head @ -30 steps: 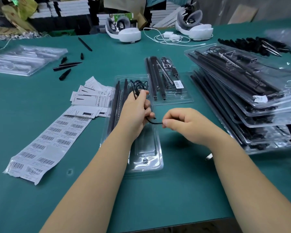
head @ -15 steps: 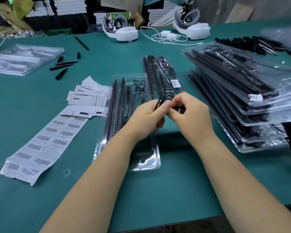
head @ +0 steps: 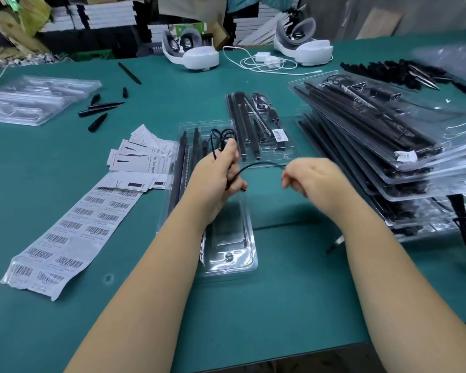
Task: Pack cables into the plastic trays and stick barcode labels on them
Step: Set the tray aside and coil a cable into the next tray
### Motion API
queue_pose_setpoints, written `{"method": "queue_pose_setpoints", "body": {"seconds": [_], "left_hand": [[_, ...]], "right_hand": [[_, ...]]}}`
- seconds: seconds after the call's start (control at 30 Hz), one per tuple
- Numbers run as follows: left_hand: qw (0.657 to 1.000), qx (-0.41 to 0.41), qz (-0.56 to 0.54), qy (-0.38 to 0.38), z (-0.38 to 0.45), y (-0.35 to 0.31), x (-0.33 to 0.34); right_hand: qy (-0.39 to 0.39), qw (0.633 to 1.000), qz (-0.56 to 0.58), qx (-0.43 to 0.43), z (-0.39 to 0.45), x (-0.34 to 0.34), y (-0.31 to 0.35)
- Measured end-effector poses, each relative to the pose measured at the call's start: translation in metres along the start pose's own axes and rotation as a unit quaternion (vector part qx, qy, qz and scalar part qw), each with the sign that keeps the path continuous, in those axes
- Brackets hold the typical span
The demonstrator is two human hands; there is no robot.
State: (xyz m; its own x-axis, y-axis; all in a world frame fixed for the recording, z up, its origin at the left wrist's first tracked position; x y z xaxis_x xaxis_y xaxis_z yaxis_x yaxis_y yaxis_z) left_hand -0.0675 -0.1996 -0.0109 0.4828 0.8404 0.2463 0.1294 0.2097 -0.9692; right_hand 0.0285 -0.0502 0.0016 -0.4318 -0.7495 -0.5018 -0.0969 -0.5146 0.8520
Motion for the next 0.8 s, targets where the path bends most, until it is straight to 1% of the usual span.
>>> {"method": "queue_pose_setpoints", "body": {"seconds": [0.03, 0.07, 0.1, 0.13, 0.17, 0.23, 0.3, 0.37, 0.4, 0.43, 0.47, 0.5, 0.53, 0.57, 0.6, 0.67, 0.73, 0.8], "left_hand": [[1.000, -0.004, 0.014, 0.016, 0.001, 0.000, 0.000], [0.998, 0.007, 0.050, 0.035, 0.000, 0.001, 0.000], [0.994, 0.025, 0.094, 0.060, -0.001, 0.002, 0.002], [0.987, 0.044, 0.132, 0.083, -0.004, 0.003, 0.004], [0.980, 0.060, 0.164, 0.098, -0.006, 0.004, 0.006], [0.971, 0.076, 0.204, 0.103, -0.008, 0.005, 0.007], [0.971, 0.066, 0.208, 0.097, -0.009, 0.006, 0.008], [0.968, 0.064, 0.225, 0.090, -0.009, 0.006, 0.009], [0.965, 0.068, 0.237, 0.089, -0.009, 0.005, 0.009], [0.963, 0.075, 0.243, 0.089, -0.009, 0.005, 0.010], [0.964, 0.078, 0.240, 0.087, -0.009, 0.004, 0.010], [0.968, 0.073, 0.227, 0.080, -0.009, 0.004, 0.010], [0.974, 0.059, 0.206, 0.069, -0.007, 0.003, 0.008], [0.981, 0.040, 0.183, 0.057, -0.006, 0.002, 0.007], [0.985, 0.023, 0.166, 0.049, -0.005, 0.001, 0.007], [0.987, 0.004, 0.156, 0.041, -0.005, 0.000, 0.007], [0.985, 0.003, 0.165, 0.043, -0.007, 0.000, 0.009], [0.984, 0.012, 0.176, 0.038, -0.009, 0.001, 0.011]], "right_hand": [[-0.045, 0.998, 0.017, -0.037, -0.001, -0.003, 0.001], [-0.077, 0.993, -0.012, -0.088, -0.002, -0.003, 0.003], [-0.104, 0.981, -0.075, -0.144, -0.003, -0.002, 0.005], [-0.135, 0.963, -0.134, -0.192, -0.005, 0.000, 0.008], [-0.169, 0.943, -0.168, -0.231, -0.006, 0.001, 0.011], [-0.221, 0.917, -0.164, -0.288, -0.007, 0.004, 0.014], [-0.273, 0.898, -0.139, -0.316, -0.009, 0.004, 0.015], [-0.342, 0.888, -0.118, -0.285, -0.009, 0.000, 0.013], [-0.362, 0.892, -0.110, -0.249, -0.008, -0.002, 0.011], [-0.356, 0.905, -0.098, -0.211, -0.006, -0.004, 0.008], [-0.318, 0.930, -0.067, -0.171, -0.004, -0.005, 0.006], [-0.262, 0.956, -0.013, -0.128, -0.002, -0.004, 0.004], [-0.206, 0.973, 0.060, -0.087, -0.001, -0.001, 0.004], [-0.170, 0.976, 0.118, -0.064, -0.001, 0.002, 0.004], [-0.155, 0.976, 0.139, -0.060, -0.002, 0.005, 0.006], [-0.160, 0.978, 0.103, -0.084, -0.004, 0.012, 0.008], [-0.171, 0.977, 0.072, -0.108, -0.004, 0.016, 0.007], [-0.161, 0.977, 0.023, -0.134, -0.004, 0.020, 0.005]]}}
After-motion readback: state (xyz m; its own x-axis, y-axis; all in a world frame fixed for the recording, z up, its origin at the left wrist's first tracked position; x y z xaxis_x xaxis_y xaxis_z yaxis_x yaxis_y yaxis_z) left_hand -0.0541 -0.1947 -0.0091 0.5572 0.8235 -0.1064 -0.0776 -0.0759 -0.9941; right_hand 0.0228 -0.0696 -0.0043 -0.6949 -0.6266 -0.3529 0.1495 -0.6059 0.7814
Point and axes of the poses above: each hand's wrist, its own z-axis towards the middle knuckle, its own x-axis out of the palm, y = z × x, the point moved 2 cm from there along z, towards the middle knuckle, and after that the axes turned 5 degrees about -y, right-handed, at the moved point
